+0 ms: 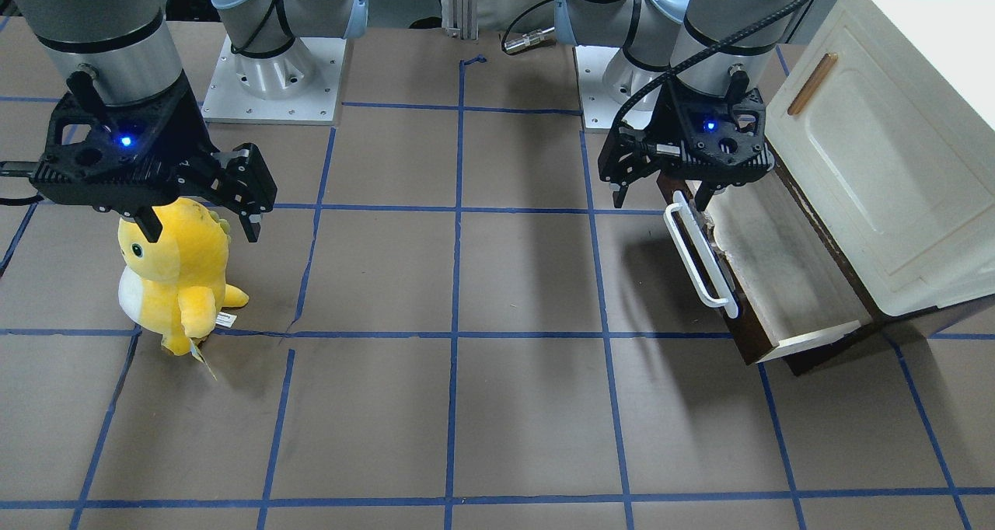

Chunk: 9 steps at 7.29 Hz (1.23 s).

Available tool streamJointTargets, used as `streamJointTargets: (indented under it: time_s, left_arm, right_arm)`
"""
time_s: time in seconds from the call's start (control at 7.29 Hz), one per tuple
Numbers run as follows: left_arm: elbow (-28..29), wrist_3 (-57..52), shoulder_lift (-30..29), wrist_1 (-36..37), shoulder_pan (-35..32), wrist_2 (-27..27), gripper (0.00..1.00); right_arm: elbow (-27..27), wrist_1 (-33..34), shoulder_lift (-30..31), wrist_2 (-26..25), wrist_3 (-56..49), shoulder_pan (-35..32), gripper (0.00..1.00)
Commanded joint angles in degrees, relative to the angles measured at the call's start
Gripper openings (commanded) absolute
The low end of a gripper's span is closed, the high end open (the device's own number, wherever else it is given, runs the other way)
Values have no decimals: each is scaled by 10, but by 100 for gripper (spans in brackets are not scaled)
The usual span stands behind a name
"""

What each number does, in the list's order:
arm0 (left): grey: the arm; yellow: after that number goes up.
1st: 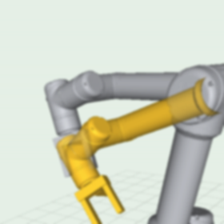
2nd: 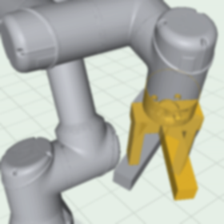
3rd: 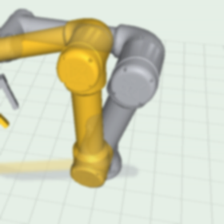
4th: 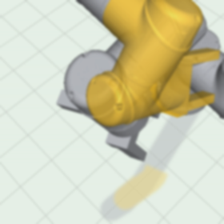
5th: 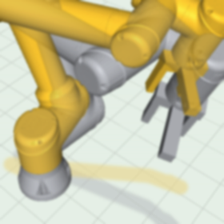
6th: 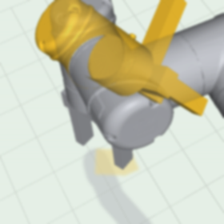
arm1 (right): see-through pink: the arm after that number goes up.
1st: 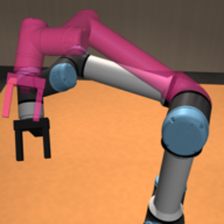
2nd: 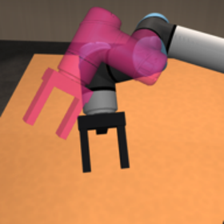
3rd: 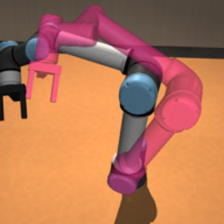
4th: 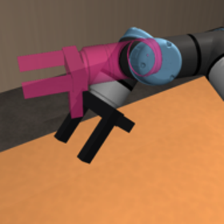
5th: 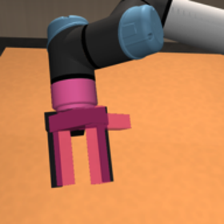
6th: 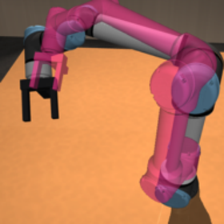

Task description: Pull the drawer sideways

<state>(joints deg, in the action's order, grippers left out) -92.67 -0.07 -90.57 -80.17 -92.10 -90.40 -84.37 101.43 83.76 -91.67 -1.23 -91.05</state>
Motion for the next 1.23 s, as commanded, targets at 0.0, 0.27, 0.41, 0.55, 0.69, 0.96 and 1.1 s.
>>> streamJointTargets:
  time_s: [0.0,0.27,0.41,0.55,0.69,0.96,1.1]
  left_arm:
    - [6,-1,11,-30,2,2,100]
    - [8,-1,15,-45,3,0,100]
    - [9,-1,15,-44,4,3,100]
    - [13,0,15,-44,5,3,100]
    - [14,0,15,-45,4,2,100]
    - [14,2,18,-46,4,1,100]
    - [14,2,19,-46,5,1,100]
  right_arm:
    - [0,0,0,0,0,0,100]
    - [0,0,0,0,0,0,100]
    - [0,0,0,0,0,0,100]
    - [0,0,0,0,0,0,100]
    - [0,0,0,0,0,0,100]
    - [0,0,0,0,0,0,100]
    - [0,0,0,0,0,0,100]
